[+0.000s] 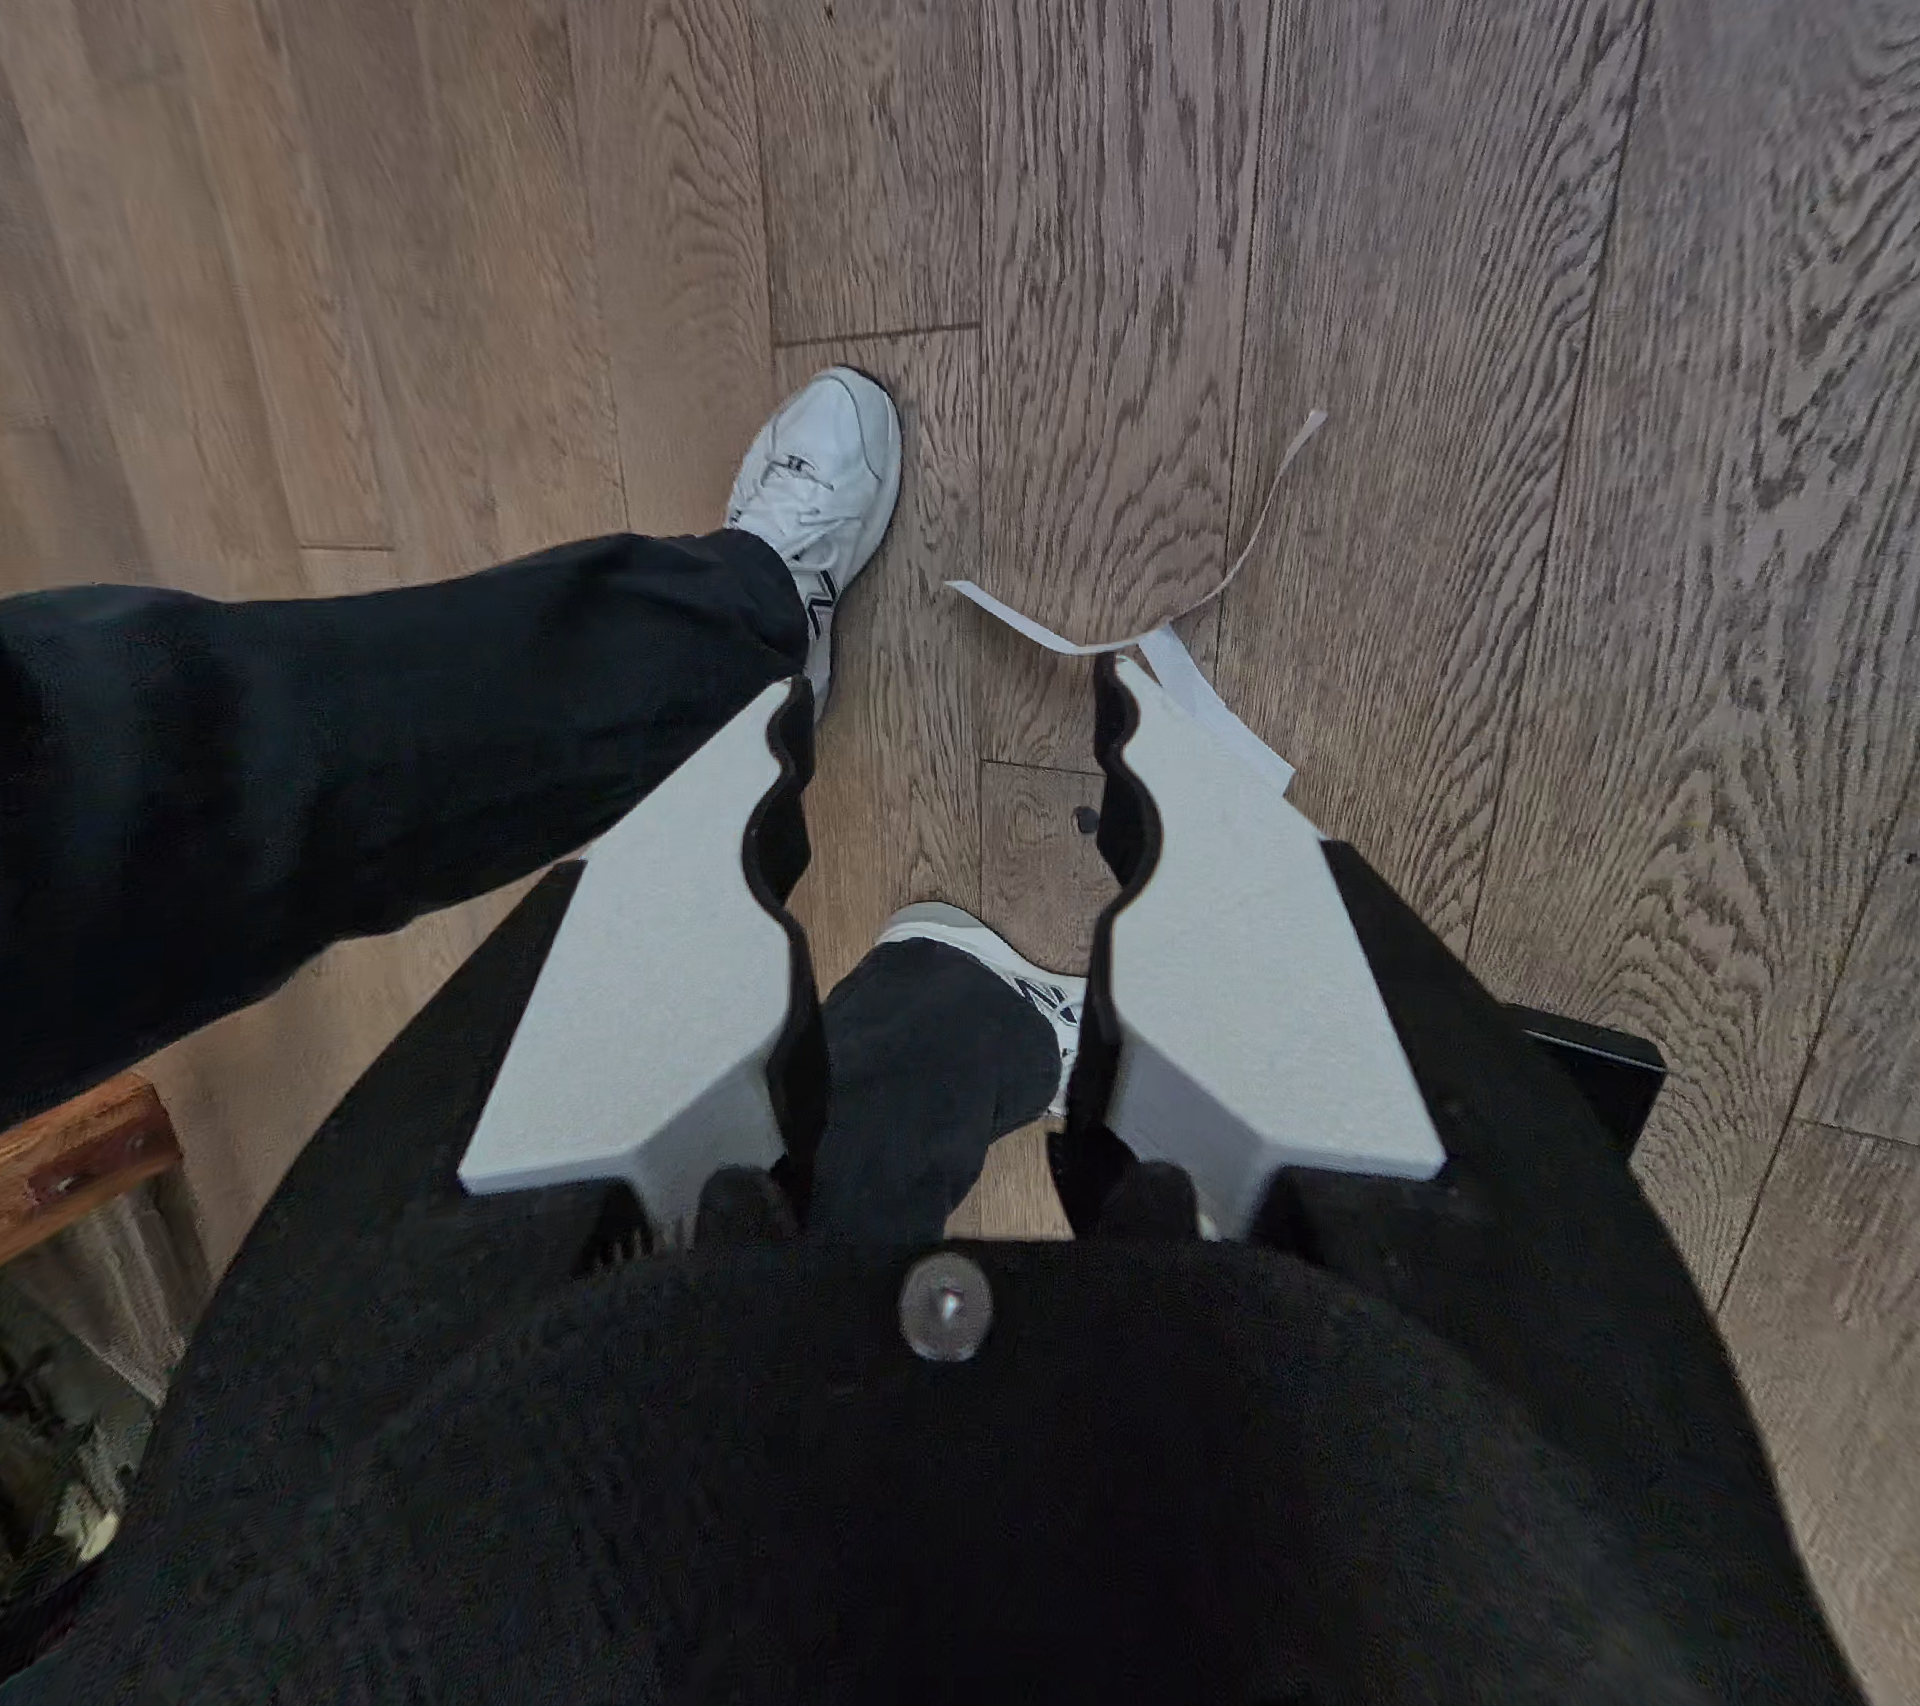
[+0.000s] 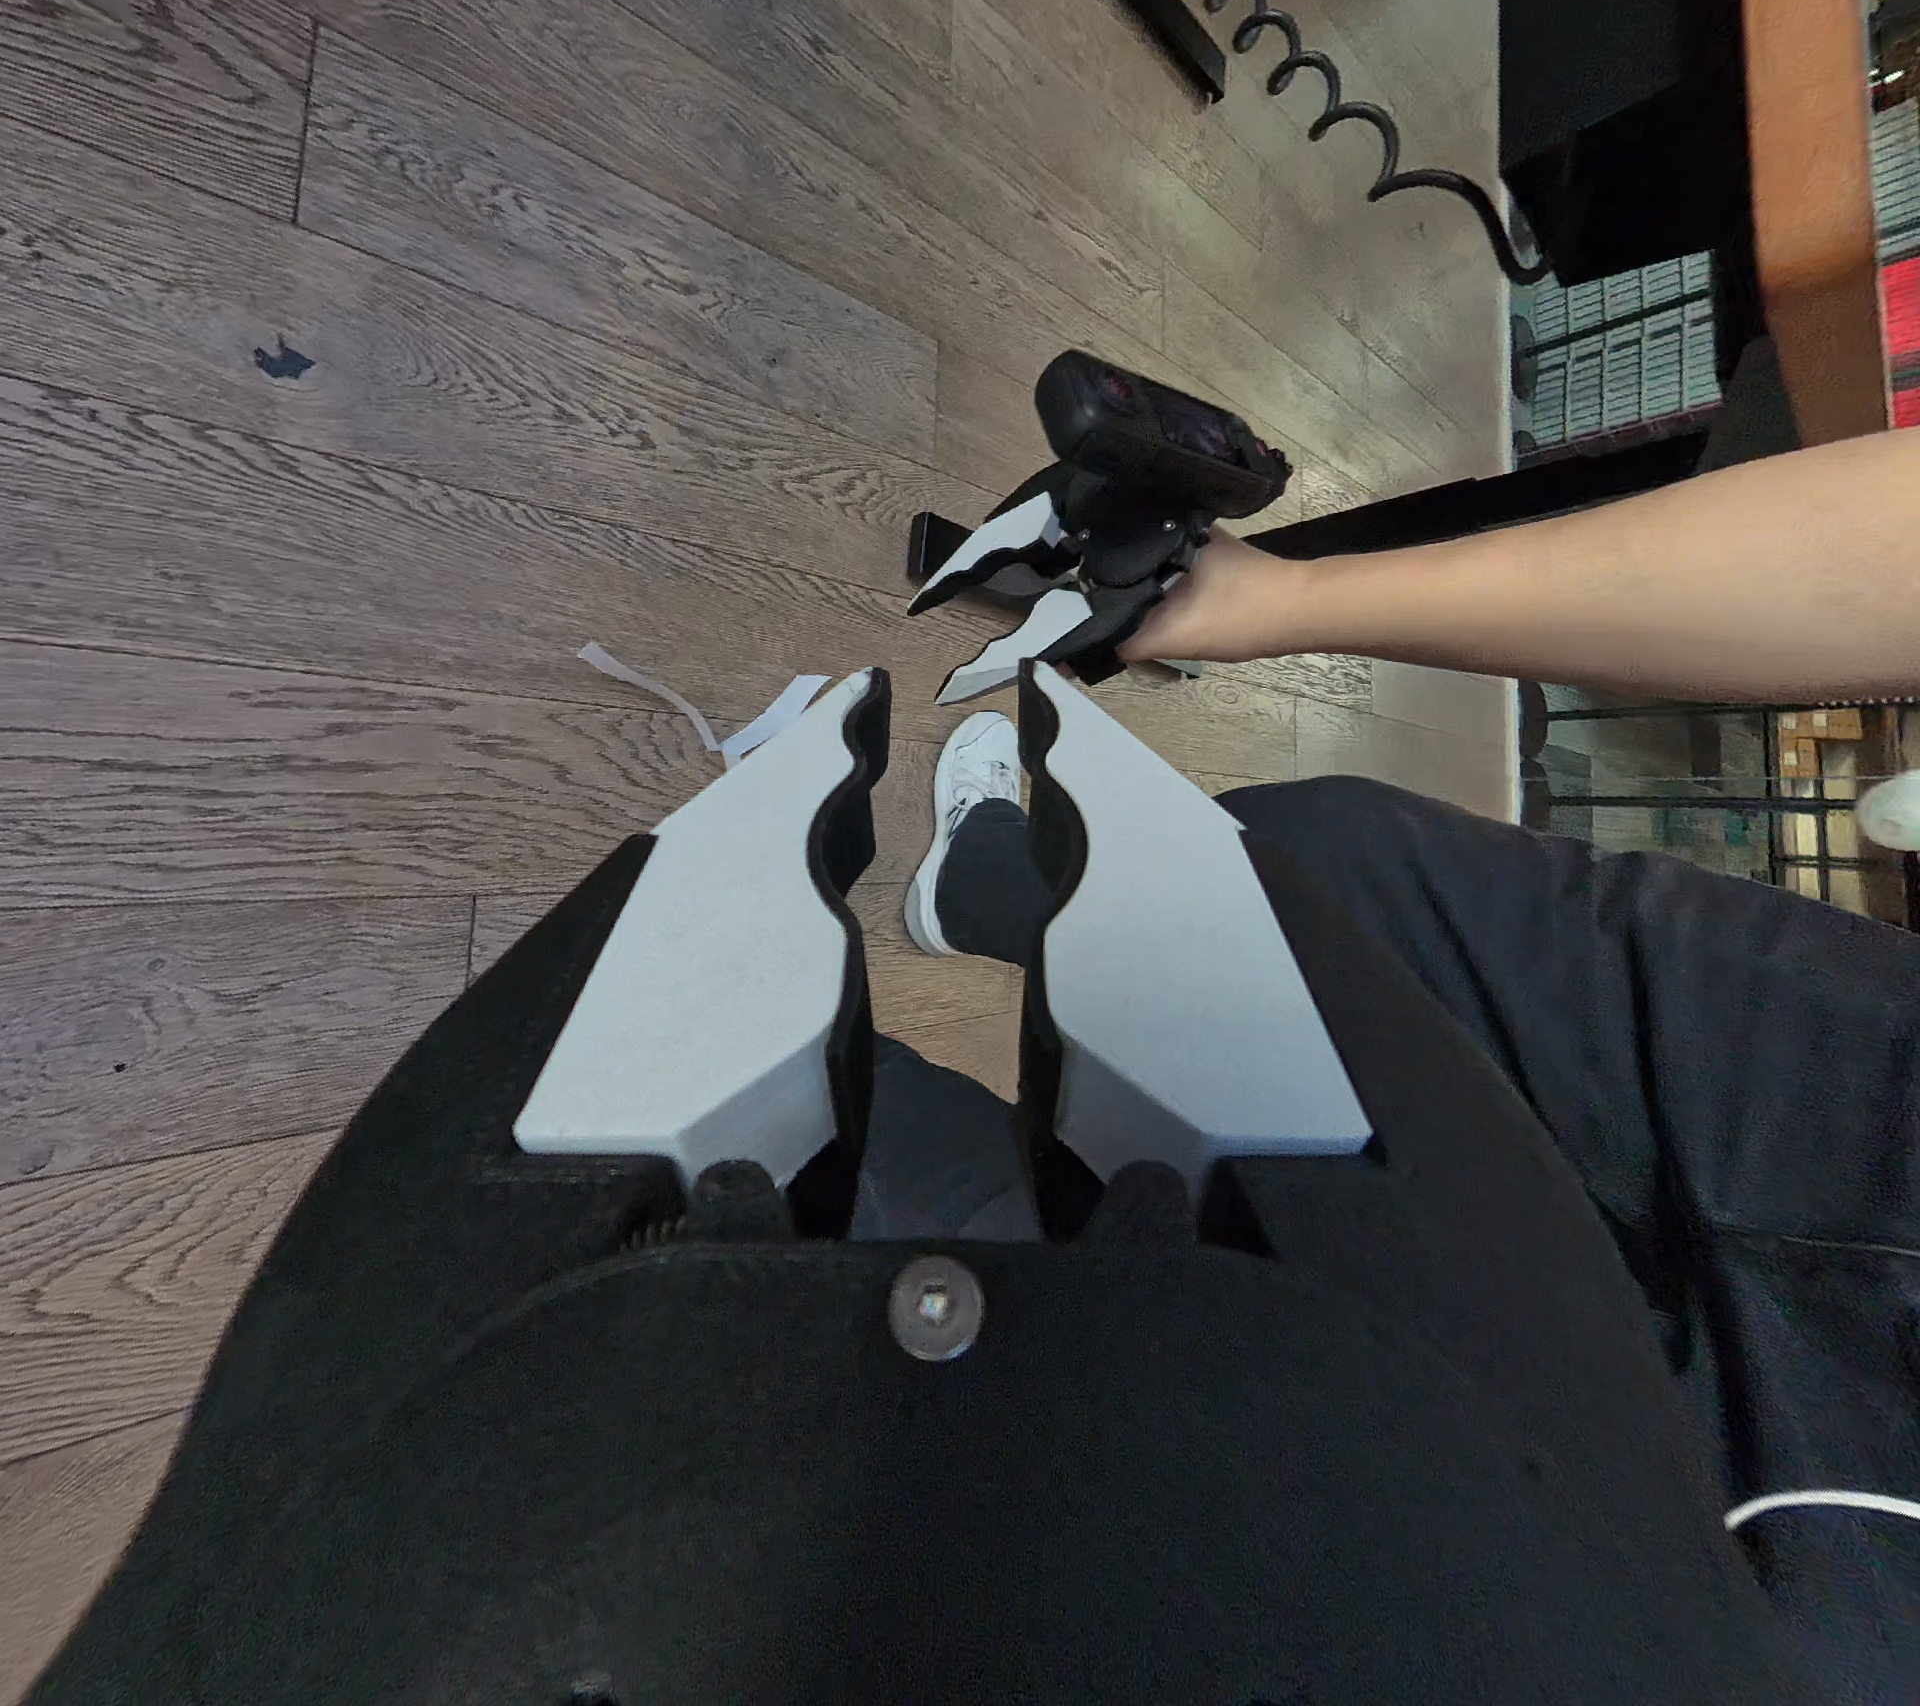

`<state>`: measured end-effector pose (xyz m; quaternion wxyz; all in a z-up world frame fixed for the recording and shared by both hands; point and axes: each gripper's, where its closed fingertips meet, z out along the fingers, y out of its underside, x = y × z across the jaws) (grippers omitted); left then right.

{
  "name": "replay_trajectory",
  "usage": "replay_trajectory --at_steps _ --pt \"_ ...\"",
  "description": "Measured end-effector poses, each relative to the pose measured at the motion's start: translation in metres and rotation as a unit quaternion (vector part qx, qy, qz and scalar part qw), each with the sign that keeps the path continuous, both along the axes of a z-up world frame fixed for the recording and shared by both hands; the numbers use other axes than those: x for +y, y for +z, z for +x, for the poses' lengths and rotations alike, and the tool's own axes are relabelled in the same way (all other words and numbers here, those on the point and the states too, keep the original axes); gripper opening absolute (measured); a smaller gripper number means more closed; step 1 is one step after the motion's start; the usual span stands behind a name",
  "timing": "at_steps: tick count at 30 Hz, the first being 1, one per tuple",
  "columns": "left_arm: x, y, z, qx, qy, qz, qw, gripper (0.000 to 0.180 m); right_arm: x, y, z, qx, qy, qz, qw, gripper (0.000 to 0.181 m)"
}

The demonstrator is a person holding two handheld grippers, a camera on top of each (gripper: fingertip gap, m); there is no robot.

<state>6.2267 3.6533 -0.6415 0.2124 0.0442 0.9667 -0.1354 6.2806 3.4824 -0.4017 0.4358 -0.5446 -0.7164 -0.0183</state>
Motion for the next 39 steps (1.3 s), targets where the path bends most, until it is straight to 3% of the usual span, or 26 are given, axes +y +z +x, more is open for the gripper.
replay_trajectory --at_steps 4,8,12,14,16,19,22,29,33,35,39 --pt "0.040 -0.189 0.021 0.047 0.082 0.098 0.991 0.054 -0.023 -0.082 0.056 -0.009 0.062 -0.007 0.998 0.022" --pt "0.066 -0.315 0.027 0.099 0.108 0.140 0.979 0.054 -0.023 -0.155 0.116 -0.022 0.137 0.005 0.990 0.020" --pt "0.079 -0.373 0.036 0.111 0.112 0.156 0.975 0.041 -0.010 -0.198 0.153 -0.036 0.166 0.006 0.985 0.018" --pt "0.086 -0.377 0.034 0.122 0.135 0.162 0.970 0.000 -0.004 -0.208 0.162 -0.043 0.171 0.001 0.984 0.017" --pt "0.080 -0.358 0.027 0.118 0.112 0.156 0.974 0.000 0.004 -0.201 0.160 -0.041 0.173 0.009 0.984 0.016" --pt "0.054 -0.285 0.014 0.099 0.054 0.100 0.989 0.000 0.015 -0.162 0.143 -0.020 0.167 0.007 0.986 0.014" --pt "0.008 -0.162 -0.009 0.090 -0.026 -0.001 0.996 0.000 0.024 -0.095 0.112 0.007 0.134 -0.038 0.990 0.014" --pt "-0.062 0.259 -0.017 0.061 -0.116 -0.256 0.958 0.000 0.061 0.169 0.026 0.144 0.035 -0.097 0.984 0.011" --pt "-0.028 0.454 -0.020 0.082 -0.120 -0.374 0.916 0.000 0.106 0.294 0.000 0.212 -0.019 -0.132 0.968 0.011" --pt "0.018 0.511 -0.041 0.124 -0.149 -0.403 0.894 0.000 0.132 0.341 -0.014 0.229 -0.020 -0.151 0.961 0.013" --pt "0.141 0.568 -0.099 0.210 -0.234 -0.394 0.864 0.000 0.196 0.395 -0.042 0.224 -0.026 -0.226 0.948 0.018"
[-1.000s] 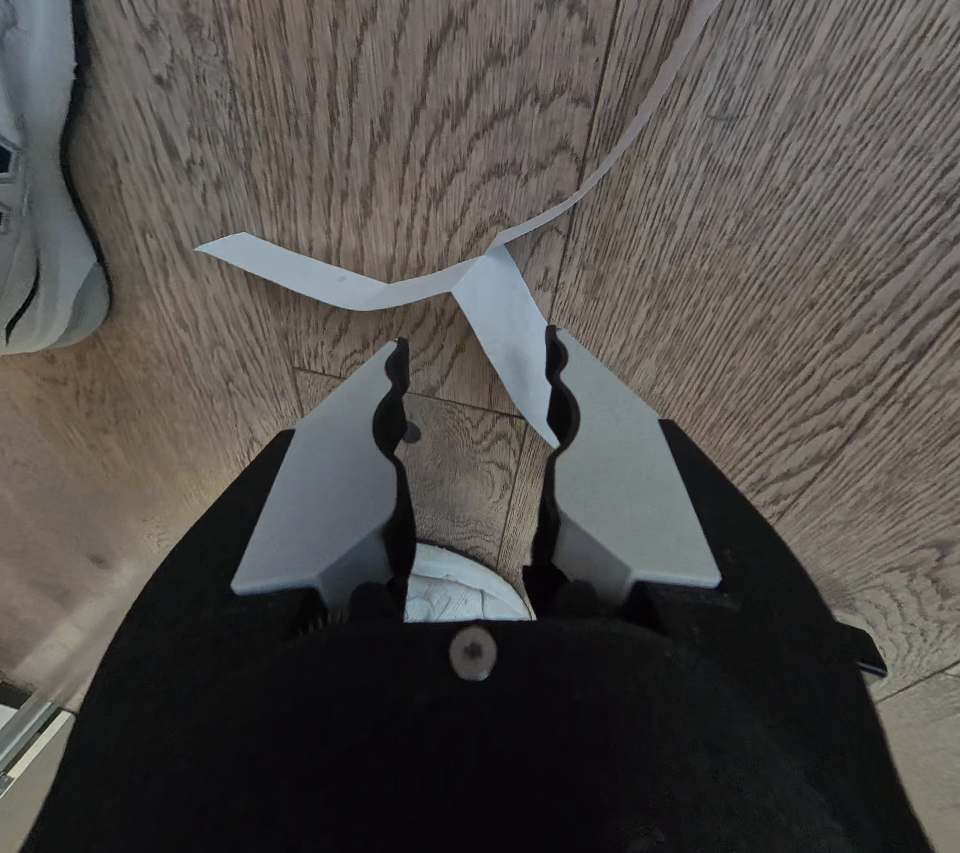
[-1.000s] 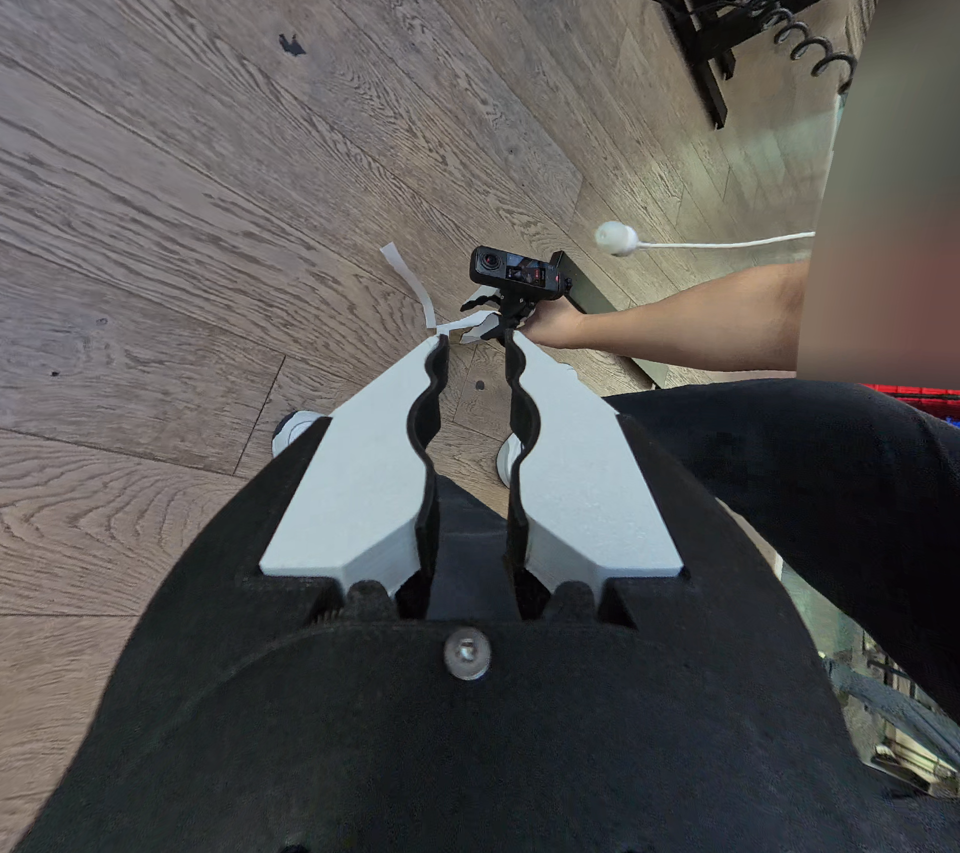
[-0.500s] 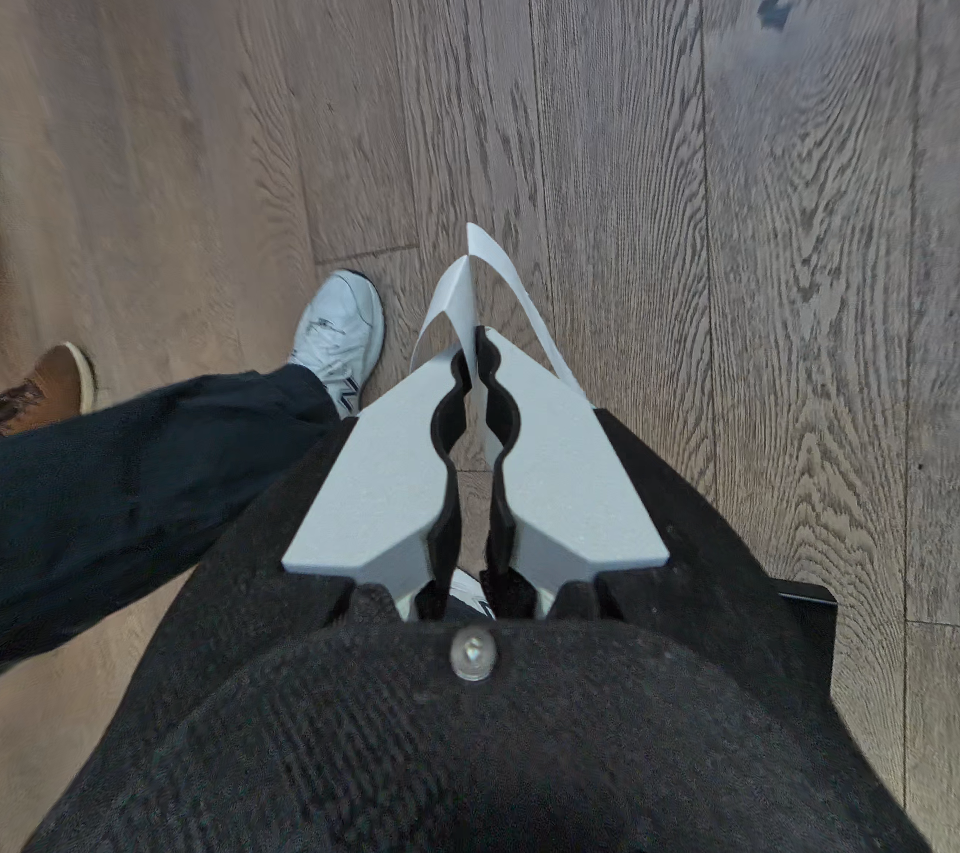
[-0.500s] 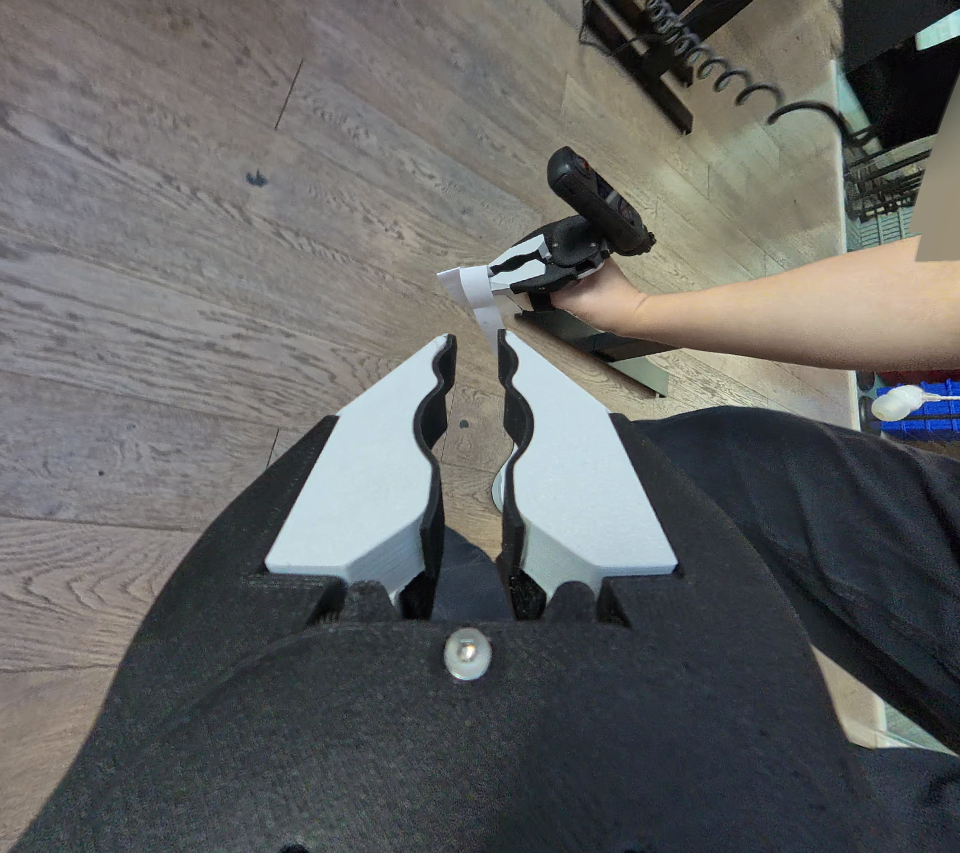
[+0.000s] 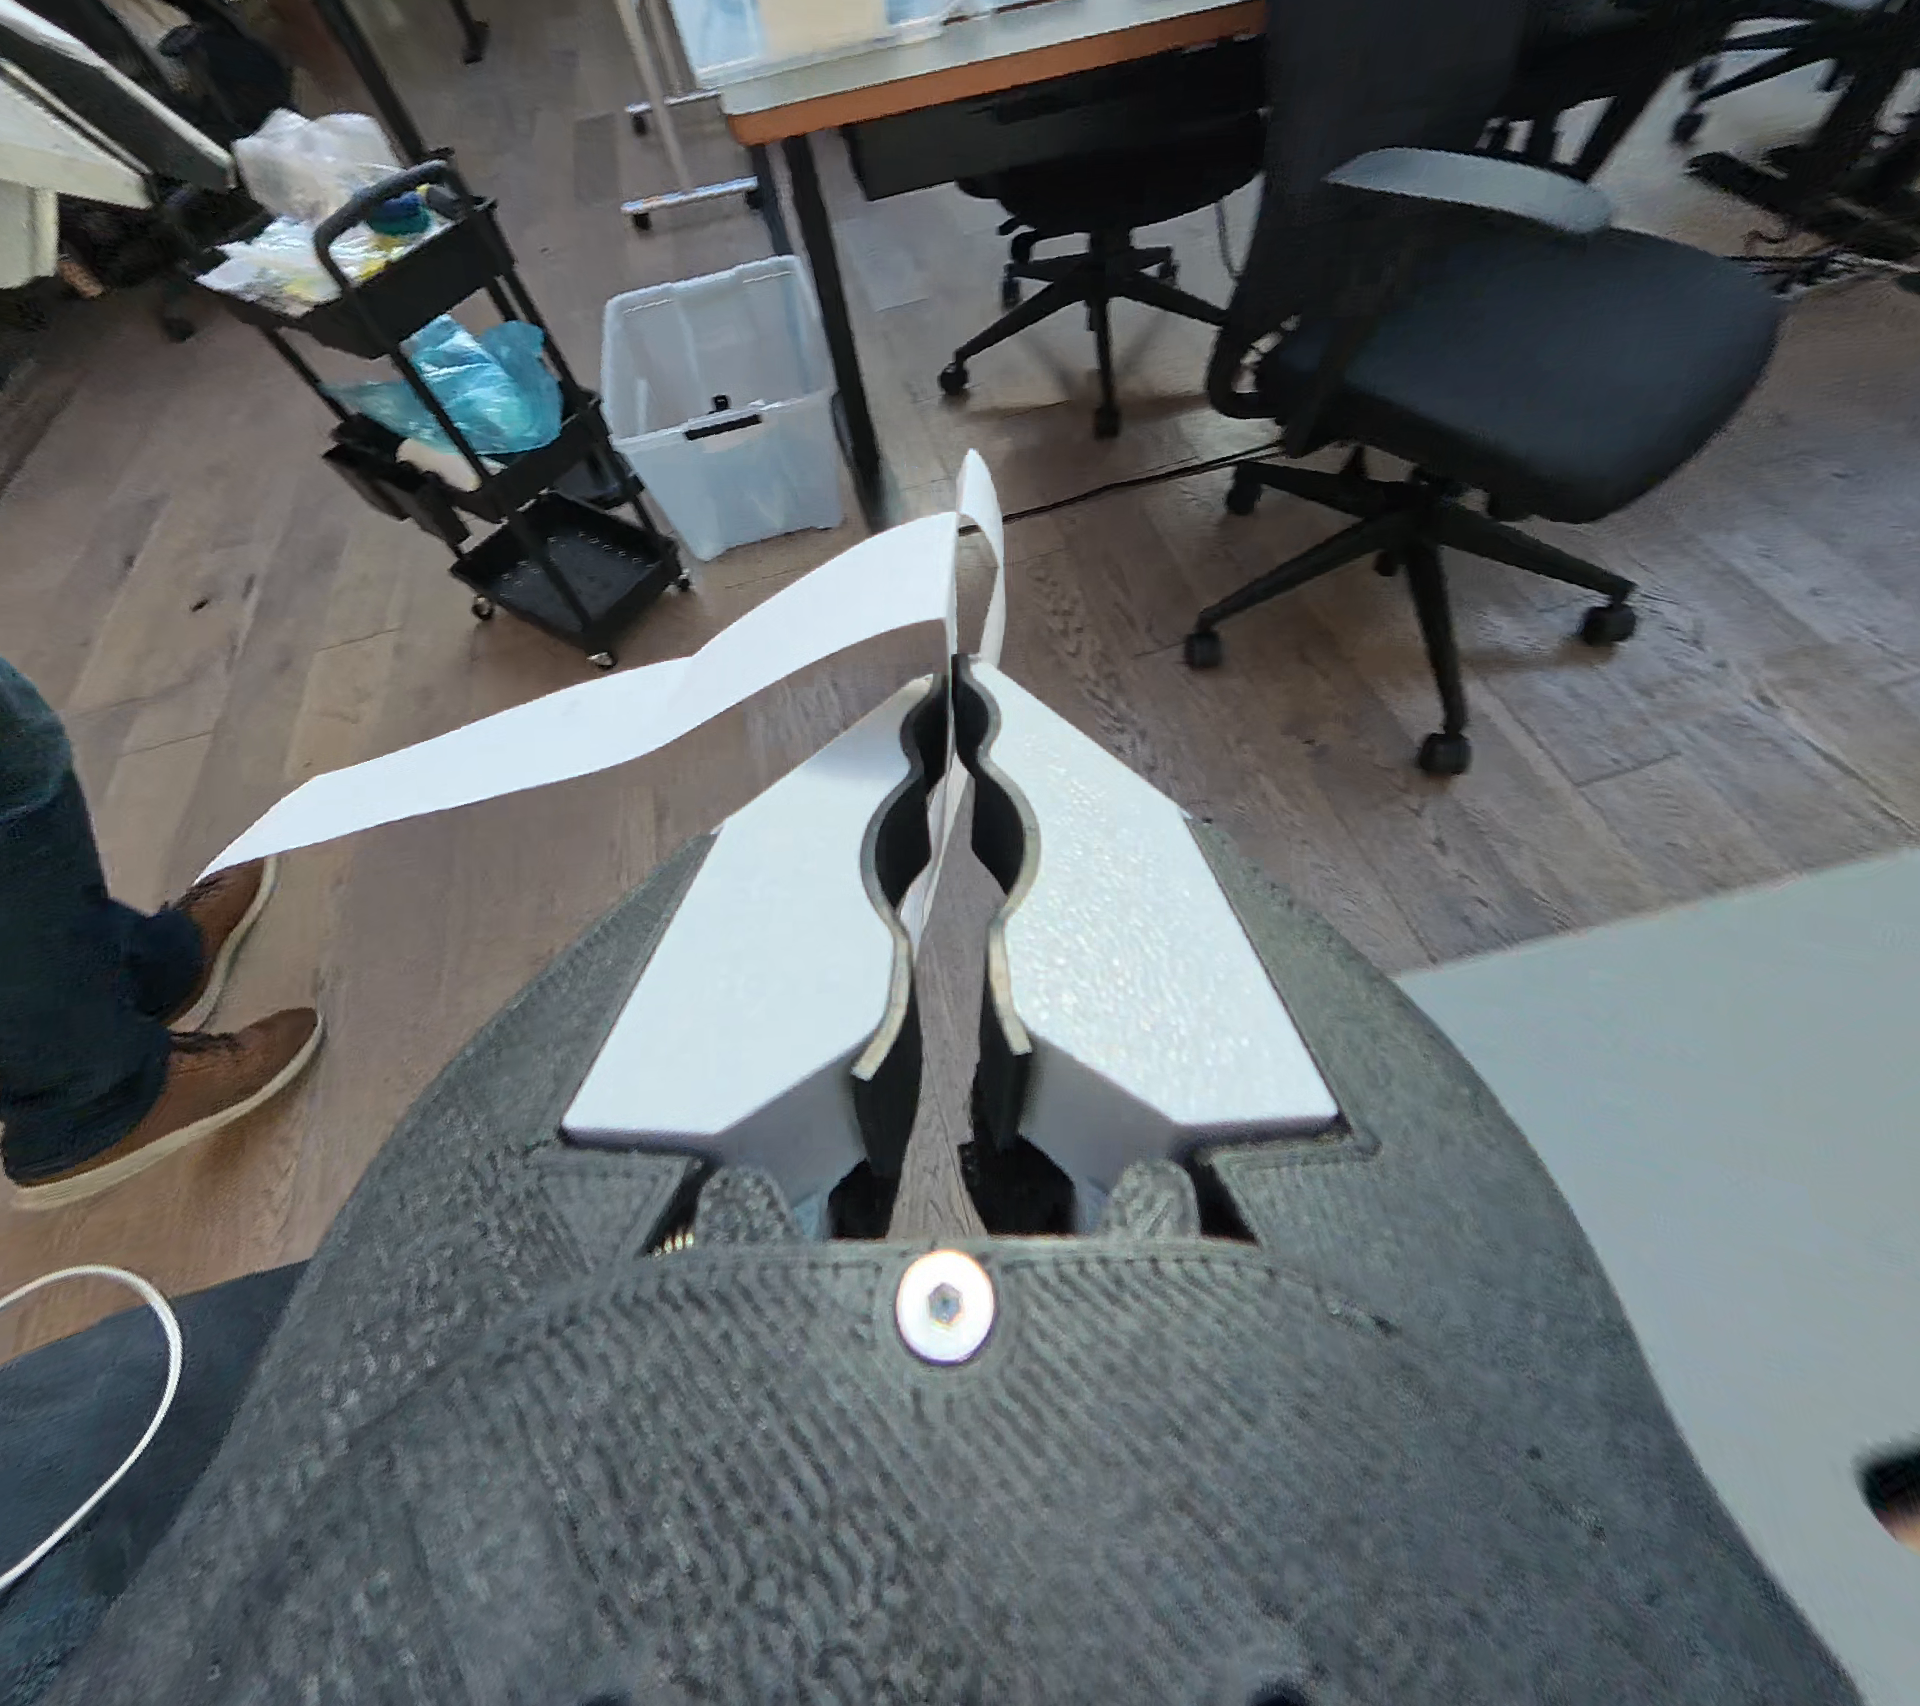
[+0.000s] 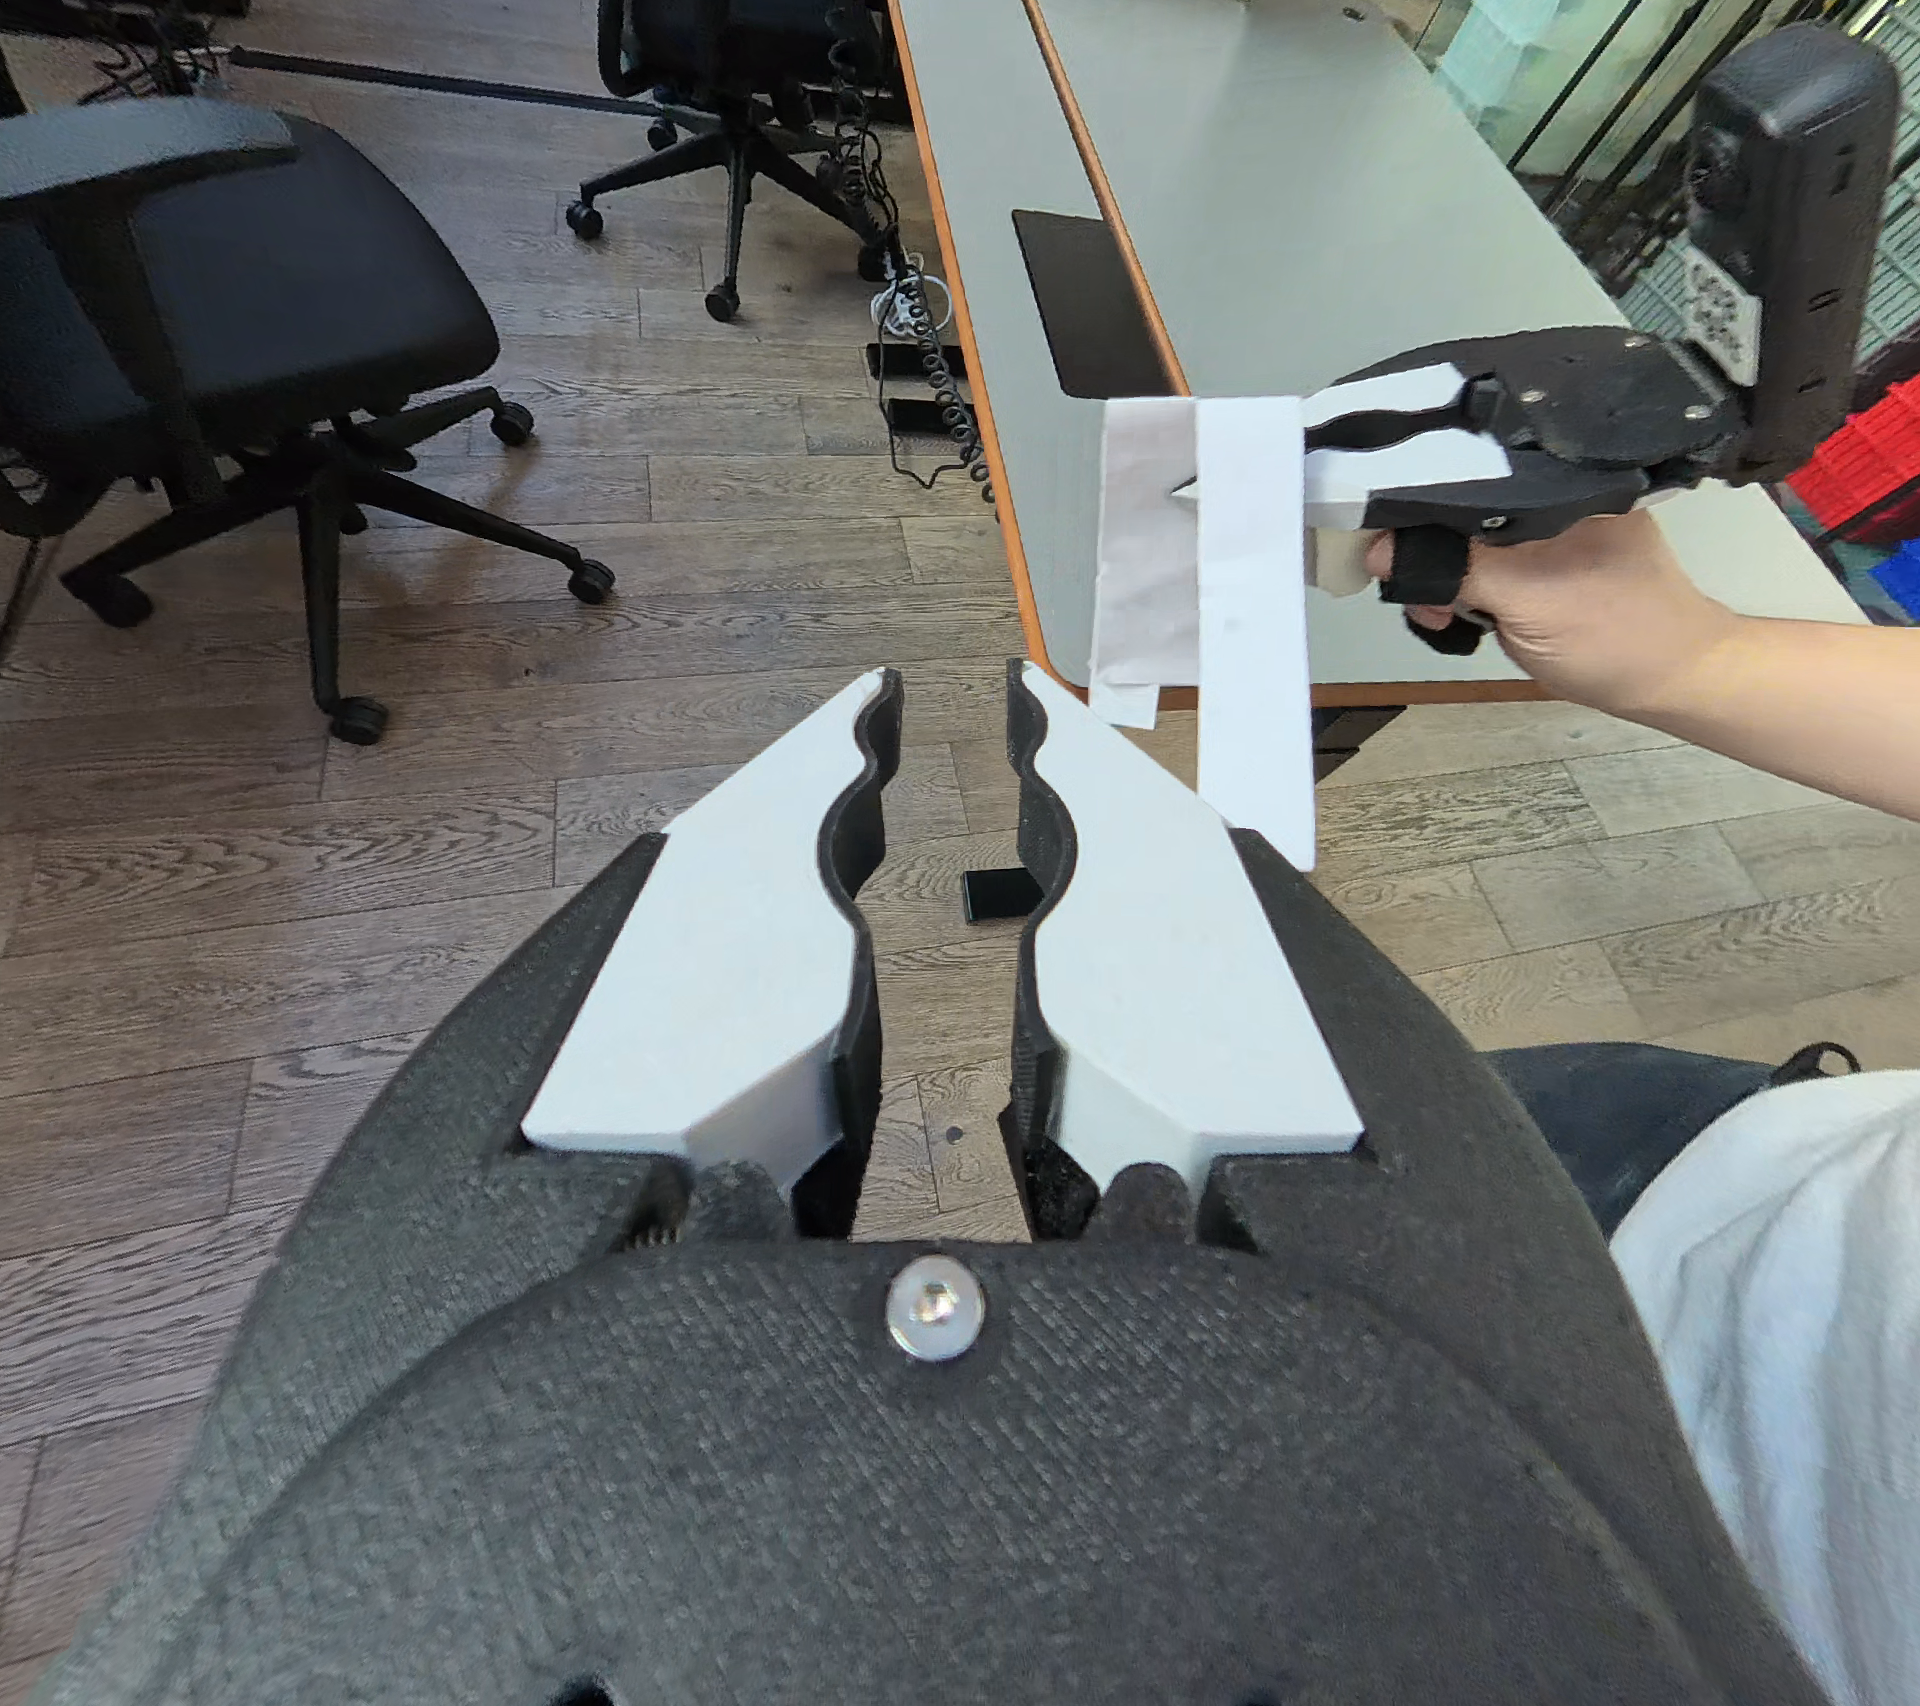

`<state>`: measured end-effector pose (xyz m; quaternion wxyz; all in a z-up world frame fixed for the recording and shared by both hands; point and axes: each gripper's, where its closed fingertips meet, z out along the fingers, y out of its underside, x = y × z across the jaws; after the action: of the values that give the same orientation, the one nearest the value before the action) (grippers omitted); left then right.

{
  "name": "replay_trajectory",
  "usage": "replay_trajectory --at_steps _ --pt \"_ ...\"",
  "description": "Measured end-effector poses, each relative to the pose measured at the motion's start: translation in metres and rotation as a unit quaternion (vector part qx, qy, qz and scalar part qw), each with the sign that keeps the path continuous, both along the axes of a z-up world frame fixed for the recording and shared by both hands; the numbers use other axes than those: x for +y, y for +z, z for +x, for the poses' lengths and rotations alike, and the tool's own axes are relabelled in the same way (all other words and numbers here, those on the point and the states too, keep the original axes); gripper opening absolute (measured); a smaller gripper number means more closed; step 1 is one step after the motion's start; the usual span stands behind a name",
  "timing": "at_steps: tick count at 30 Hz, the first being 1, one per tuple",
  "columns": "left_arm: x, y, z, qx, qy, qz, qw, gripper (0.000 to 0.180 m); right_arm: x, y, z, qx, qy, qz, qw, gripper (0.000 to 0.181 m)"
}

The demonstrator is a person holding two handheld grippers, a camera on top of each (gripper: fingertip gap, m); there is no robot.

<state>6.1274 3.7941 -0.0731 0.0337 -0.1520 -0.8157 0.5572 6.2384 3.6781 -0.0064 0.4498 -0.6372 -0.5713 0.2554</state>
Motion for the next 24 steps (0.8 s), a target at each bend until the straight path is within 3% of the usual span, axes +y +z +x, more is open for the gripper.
replay_trajectory --at_steps 6,14,24 --pt "0.169 0.026 -0.055 -0.015 -0.153 0.040 0.987 0.000 0.117 0.024 -0.049 -0.033 -0.019 -0.046 0.998 0.031" --pt "0.308 -0.054 -0.148 -0.112 -0.307 0.165 0.931 0.000 0.171 0.018 -0.146 -0.054 0.046 -0.255 0.964 0.052" --pt "0.344 -0.120 -0.200 -0.213 -0.385 0.198 0.876 0.000 0.212 0.008 -0.202 -0.040 0.036 -0.269 0.962 0.068"
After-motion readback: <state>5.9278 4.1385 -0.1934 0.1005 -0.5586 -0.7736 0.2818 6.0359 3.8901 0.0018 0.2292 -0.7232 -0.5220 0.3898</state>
